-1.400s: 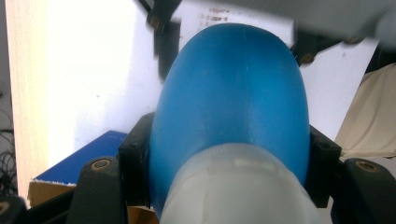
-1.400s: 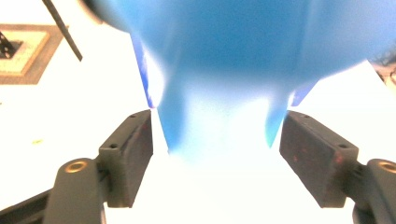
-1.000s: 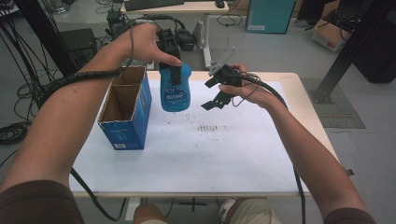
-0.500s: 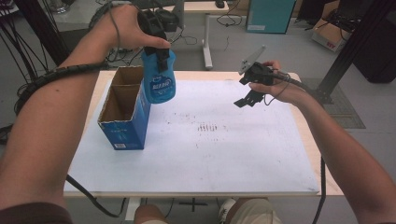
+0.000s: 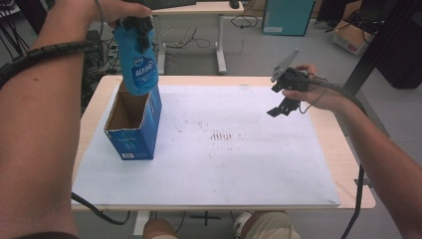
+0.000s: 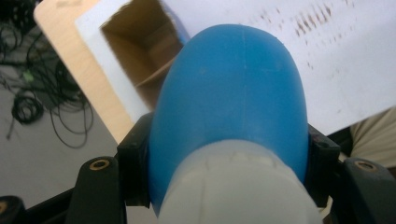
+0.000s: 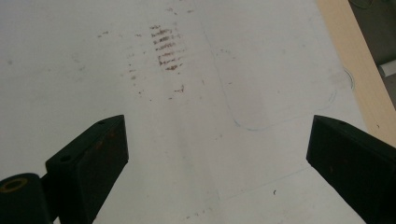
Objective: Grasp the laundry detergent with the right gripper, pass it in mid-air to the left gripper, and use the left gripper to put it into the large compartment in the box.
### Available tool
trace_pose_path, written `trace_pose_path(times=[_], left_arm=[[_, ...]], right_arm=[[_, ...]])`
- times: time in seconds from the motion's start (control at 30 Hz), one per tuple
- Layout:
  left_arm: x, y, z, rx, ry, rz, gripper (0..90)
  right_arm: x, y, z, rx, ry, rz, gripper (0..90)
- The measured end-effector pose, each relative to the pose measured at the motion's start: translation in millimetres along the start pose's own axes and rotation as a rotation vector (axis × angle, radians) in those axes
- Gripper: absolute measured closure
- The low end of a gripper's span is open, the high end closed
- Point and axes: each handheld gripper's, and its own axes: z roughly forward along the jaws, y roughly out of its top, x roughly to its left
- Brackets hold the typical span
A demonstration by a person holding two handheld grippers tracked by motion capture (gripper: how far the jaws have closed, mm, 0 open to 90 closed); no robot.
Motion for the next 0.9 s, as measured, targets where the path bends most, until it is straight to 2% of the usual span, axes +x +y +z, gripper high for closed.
trace_pose_path(times=[0.07, 0.17, 0.43, 0.53, 0.63, 0.83, 0.87, 0.9], left_arm=[[4.4, -3.1, -7.2, -0.006, 0.013, -0.056, 36.8], [9.0, -6.3, -14.6, -0.015, 0.029, -0.104, 36.8], [17.9, -15.5, -24.1, -0.048, 0.010, -0.227, 36.8], [25.3, -20.7, -24.3, -0.063, -0.007, -0.308, 36.8], [31.6, -25.4, -23.2, -0.063, -0.013, -0.366, 36.8], [41.6, -33.8, -22.1, -0.071, -0.010, -0.440, 36.8], [44.1, -35.1, -22.6, -0.067, -0.004, -0.433, 36.9], [45.2, -36.0, -22.8, -0.067, 0.000, -0.442, 36.9]], right_arm=[[0.5, -1.3, -1.4, 0.013, -0.002, -0.010, 5.6], [1.8, -2.8, -3.7, 0.020, -0.007, -0.016, 5.7], [5.1, -1.8, -8.4, 0.021, -0.009, -0.029, 5.7], [5.8, -1.0, -10.5, 0.014, -0.005, -0.035, 5.7], [6.7, -0.7, -13.1, 0.004, -0.008, -0.039, 5.6], [7.2, -2.6, -17.0, 0.009, -0.009, -0.041, 5.4], [6.9, -2.6, -17.3, 0.008, -0.008, -0.047, 5.4], [7.2, -2.8, -17.4, 0.005, -0.011, -0.045, 5.4]])
